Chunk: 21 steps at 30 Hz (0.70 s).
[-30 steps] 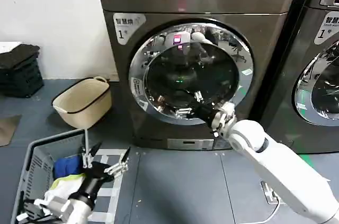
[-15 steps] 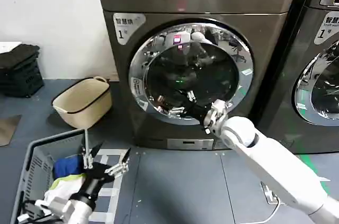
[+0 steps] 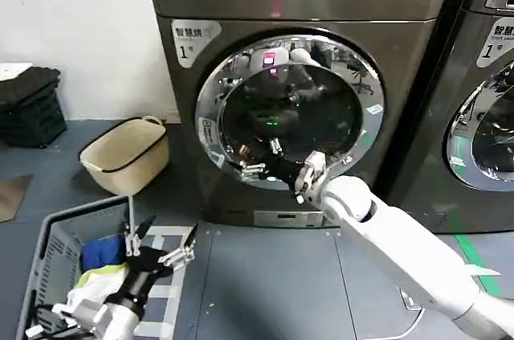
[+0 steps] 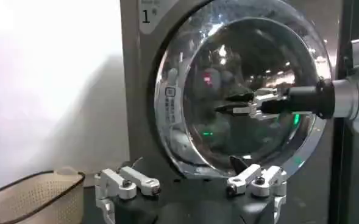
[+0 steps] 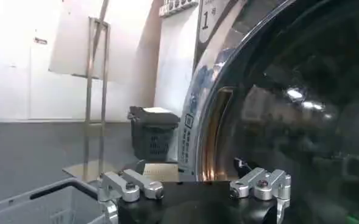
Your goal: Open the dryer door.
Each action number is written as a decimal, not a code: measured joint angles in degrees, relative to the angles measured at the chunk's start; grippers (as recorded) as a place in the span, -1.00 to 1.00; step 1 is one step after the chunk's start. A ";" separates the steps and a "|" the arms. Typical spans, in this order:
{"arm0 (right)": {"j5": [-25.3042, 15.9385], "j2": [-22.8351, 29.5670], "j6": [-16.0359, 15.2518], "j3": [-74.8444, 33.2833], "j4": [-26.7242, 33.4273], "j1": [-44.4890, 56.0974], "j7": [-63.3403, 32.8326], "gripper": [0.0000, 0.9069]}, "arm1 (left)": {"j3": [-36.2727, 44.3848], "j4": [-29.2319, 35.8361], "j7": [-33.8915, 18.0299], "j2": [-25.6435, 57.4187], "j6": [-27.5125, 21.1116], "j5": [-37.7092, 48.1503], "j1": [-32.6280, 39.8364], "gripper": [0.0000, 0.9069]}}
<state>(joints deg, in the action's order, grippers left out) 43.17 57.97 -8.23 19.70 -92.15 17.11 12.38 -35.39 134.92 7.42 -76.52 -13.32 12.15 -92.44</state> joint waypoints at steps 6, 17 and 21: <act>-0.35 1.66 -0.04 1.01 1.18 -0.79 -0.40 1.00 | -0.02 0.09 0.00 -0.07 0.00 0.00 -0.04 1.00; -1.98 4.89 -0.12 1.88 3.90 -2.12 -1.28 1.00 | 0.04 0.25 0.01 -0.23 0.00 0.01 -0.03 1.00; -2.12 5.80 -0.12 2.06 4.83 -2.65 -1.17 1.00 | 0.06 0.21 0.01 -0.24 0.00 0.04 0.08 1.00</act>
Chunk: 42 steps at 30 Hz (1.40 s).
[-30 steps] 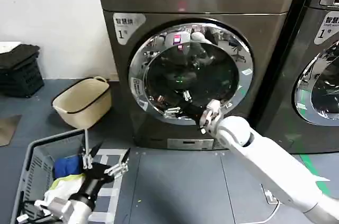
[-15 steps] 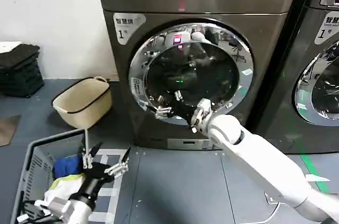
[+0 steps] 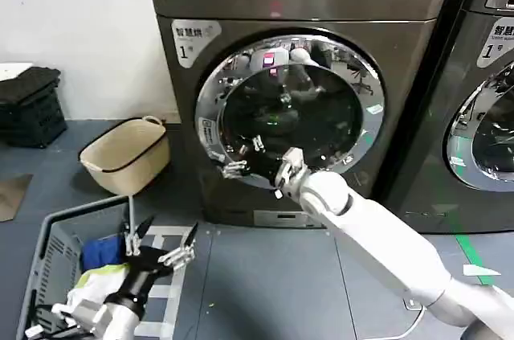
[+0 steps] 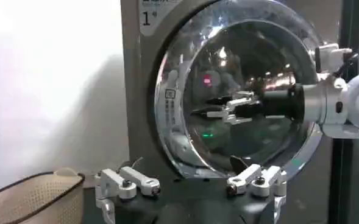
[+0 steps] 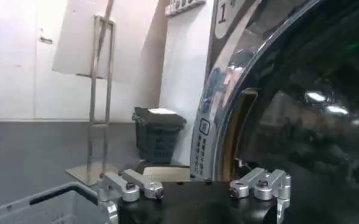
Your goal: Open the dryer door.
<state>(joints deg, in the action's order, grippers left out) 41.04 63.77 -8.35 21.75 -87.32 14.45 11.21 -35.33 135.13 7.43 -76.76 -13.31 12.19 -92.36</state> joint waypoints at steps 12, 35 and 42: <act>-1.27 2.91 0.20 0.78 3.64 -1.68 0.55 1.00 | 0.02 0.34 0.00 -0.11 -0.01 0.05 -0.17 1.00; -2.04 7.31 1.03 2.59 10.38 -4.55 2.15 1.00 | 0.23 0.34 0.03 -0.42 0.13 0.15 -0.16 1.00; -2.11 8.19 1.30 3.12 11.76 -5.11 2.57 1.00 | 0.22 0.33 0.03 -0.44 0.26 0.15 -0.27 1.00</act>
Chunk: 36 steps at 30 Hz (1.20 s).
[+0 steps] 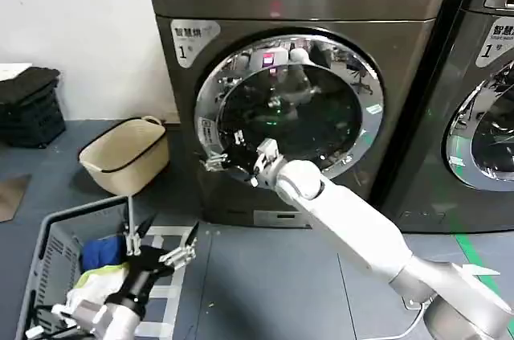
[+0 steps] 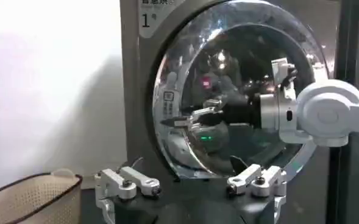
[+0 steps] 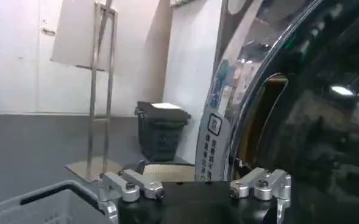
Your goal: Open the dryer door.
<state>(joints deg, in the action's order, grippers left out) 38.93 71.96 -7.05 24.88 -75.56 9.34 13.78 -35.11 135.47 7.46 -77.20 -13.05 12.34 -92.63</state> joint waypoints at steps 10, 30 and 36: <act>-0.10 0.46 0.66 0.28 1.80 -0.79 1.14 1.00 | 0.00 -0.21 0.05 -0.05 0.12 0.02 -0.10 1.00; 0.04 2.11 1.44 1.33 6.52 -3.51 5.80 1.00 | 0.14 -0.59 0.11 -0.21 0.22 0.00 -0.12 1.00; 1.00 1.50 1.62 1.72 6.05 -3.68 8.59 1.00 | 0.11 -0.71 0.13 -0.15 0.25 0.02 -0.01 1.00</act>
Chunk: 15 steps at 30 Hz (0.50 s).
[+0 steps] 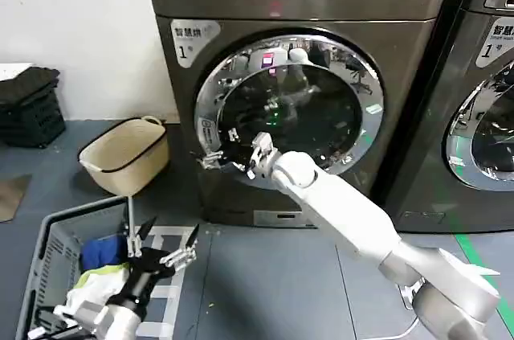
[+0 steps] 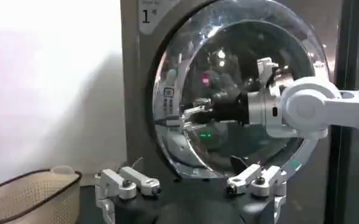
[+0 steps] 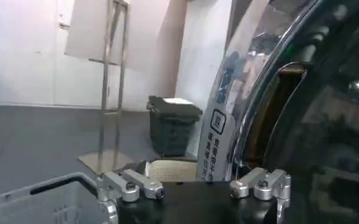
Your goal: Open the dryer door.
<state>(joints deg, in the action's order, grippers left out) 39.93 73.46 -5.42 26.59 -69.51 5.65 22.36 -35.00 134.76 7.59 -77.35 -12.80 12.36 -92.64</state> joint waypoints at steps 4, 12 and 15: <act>1.41 -1.00 -0.03 0.53 -1.37 0.25 1.26 1.00 | -0.16 -0.27 0.00 0.13 0.03 0.11 0.12 1.00; 3.59 -4.15 -0.59 1.51 -6.16 0.98 2.86 1.00 | -1.38 -0.78 1.47 0.75 0.66 1.76 0.14 1.00; 4.27 -5.42 -0.85 1.88 -8.33 1.25 3.04 1.00 | -2.32 -1.06 1.86 1.34 0.80 2.19 0.26 1.00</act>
<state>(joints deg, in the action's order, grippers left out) 44.20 68.04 -6.27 28.47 -77.85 6.90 25.40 -37.32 133.71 9.46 -76.00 -12.00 14.54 -92.38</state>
